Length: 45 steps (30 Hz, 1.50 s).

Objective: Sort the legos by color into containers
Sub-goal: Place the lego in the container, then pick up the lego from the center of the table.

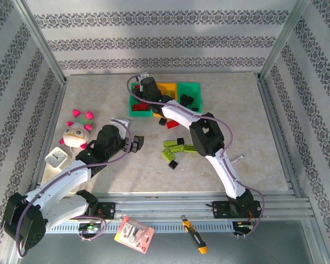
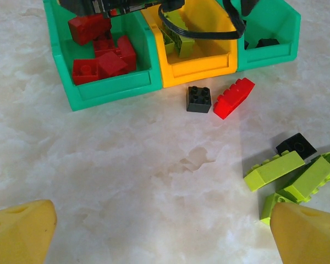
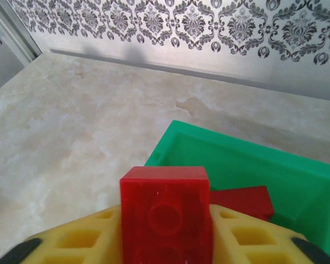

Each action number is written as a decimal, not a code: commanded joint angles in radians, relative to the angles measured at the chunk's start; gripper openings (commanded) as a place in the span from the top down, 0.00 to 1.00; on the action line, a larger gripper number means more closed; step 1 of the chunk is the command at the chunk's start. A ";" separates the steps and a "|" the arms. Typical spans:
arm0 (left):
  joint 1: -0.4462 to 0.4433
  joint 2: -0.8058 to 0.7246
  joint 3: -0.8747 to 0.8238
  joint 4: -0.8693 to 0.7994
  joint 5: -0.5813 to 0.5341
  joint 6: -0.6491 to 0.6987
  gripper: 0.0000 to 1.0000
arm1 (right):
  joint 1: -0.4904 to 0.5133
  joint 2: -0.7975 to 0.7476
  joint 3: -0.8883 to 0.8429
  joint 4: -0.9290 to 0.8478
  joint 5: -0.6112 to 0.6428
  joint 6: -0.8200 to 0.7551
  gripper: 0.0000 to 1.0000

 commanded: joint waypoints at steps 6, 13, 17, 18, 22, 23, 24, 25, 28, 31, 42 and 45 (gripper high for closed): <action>-0.004 0.009 0.014 0.039 0.047 0.031 0.01 | -0.001 -0.125 -0.031 0.049 -0.032 -0.076 0.30; -0.005 0.047 0.021 0.069 0.201 0.157 0.01 | -0.012 -0.445 -0.473 0.080 -0.059 -0.101 0.14; -0.006 0.062 0.012 0.097 0.271 0.196 0.01 | -0.033 -0.630 -0.732 0.042 -0.070 -0.092 0.02; -0.007 0.067 0.012 0.105 0.279 0.202 0.01 | -0.043 -0.675 -0.783 0.013 -0.077 -0.080 0.02; -0.008 0.086 0.013 0.123 0.301 0.213 0.01 | -0.072 -0.800 -0.947 -0.106 -0.107 -0.046 0.02; -0.008 0.090 0.010 0.126 0.305 0.215 0.01 | -0.078 -0.813 -0.967 -0.129 -0.120 -0.046 0.02; -0.008 0.096 0.011 0.132 0.311 0.218 0.01 | -0.081 -0.819 -0.982 -0.158 -0.128 -0.049 0.02; -0.007 0.102 0.010 0.140 0.315 0.219 0.01 | -0.085 -0.813 -0.988 -0.182 -0.134 -0.056 0.02; -0.007 0.129 0.017 0.149 0.327 0.223 0.01 | -0.091 -0.758 -0.937 -0.291 -0.144 -0.070 0.02; -0.007 0.145 0.031 0.146 0.332 0.214 0.01 | -0.093 -0.676 -0.846 -0.417 -0.114 -0.074 0.02; -0.008 0.132 0.012 0.157 0.337 0.188 0.01 | -0.116 -0.465 -0.634 -0.544 -0.057 -0.059 0.03; -0.008 0.133 0.014 0.157 0.338 0.190 0.01 | -0.117 -0.432 -0.602 -0.551 -0.032 -0.068 0.04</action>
